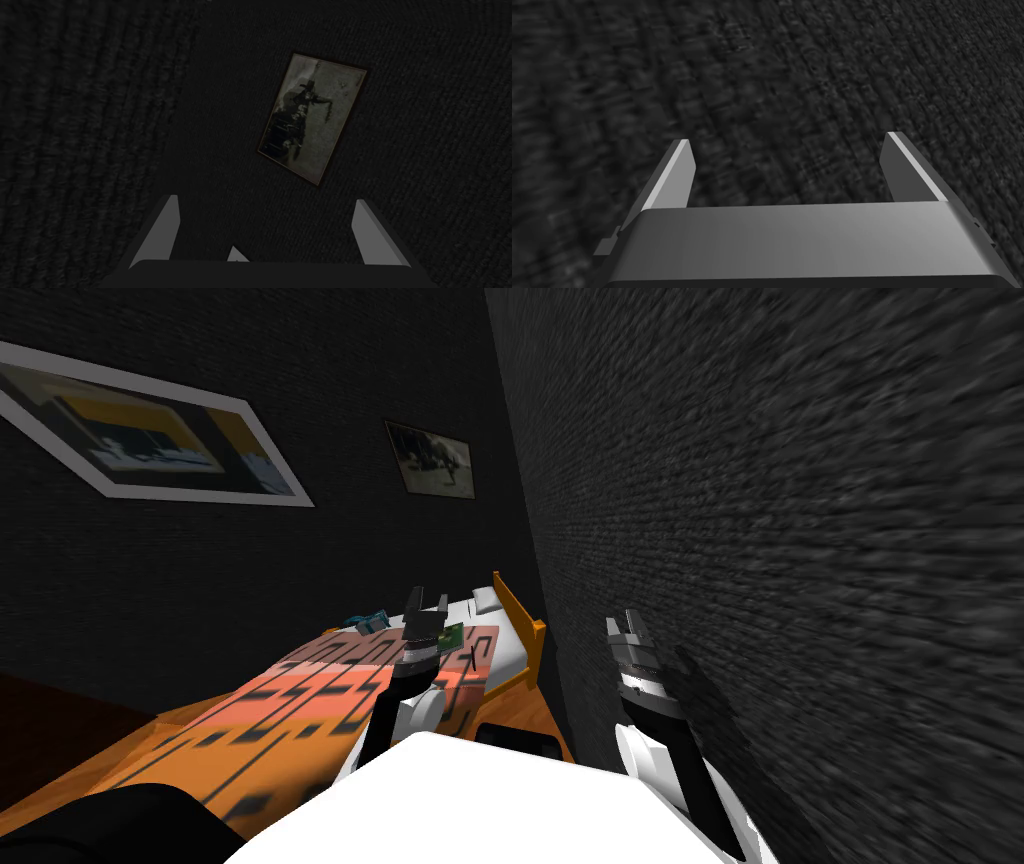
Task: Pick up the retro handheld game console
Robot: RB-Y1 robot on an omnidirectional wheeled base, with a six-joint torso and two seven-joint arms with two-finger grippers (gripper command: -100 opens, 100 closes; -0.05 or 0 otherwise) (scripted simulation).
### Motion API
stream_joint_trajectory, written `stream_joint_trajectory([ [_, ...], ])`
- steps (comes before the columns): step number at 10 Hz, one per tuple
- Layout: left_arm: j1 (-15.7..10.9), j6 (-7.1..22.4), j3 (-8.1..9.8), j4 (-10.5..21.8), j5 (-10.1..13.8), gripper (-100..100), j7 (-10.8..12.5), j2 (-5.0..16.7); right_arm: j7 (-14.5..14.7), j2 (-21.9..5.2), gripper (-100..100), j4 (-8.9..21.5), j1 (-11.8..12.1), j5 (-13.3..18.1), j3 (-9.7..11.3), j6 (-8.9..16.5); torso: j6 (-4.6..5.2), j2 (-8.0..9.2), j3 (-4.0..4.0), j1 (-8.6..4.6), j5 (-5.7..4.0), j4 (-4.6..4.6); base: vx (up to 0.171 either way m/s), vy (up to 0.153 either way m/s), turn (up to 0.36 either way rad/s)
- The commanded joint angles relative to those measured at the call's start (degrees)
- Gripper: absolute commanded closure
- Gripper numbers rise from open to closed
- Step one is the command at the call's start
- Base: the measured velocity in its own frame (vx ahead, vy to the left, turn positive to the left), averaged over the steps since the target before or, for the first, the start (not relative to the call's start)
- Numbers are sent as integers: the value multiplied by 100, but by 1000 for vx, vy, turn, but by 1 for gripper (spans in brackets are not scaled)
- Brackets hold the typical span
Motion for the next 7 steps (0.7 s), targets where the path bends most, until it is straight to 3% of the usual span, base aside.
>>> stream_joint_trajectory([
  [1, -32, 92, 20, 164, 37, -100, -44, 270, 0, 0, 0, 0, 0, 0, 0, 0, 0, 0, 0, 0, 0, 0, 13, 22, -55],
  [5, -130, 424, 84, 687, 158, -100, -205, 724, 0, -1, 0, 0, 0, 0, -1, 0, 0, -12, -7, 23, 5, -3, 29, 55, -75],
  [7, -162, 539, 104, 909, 197, -100, -261, 816, 0, -1, 0, 0, 0, 0, -1, 0, -1, -11, -7, 25, 6, -3, 18, 52, -55],
])
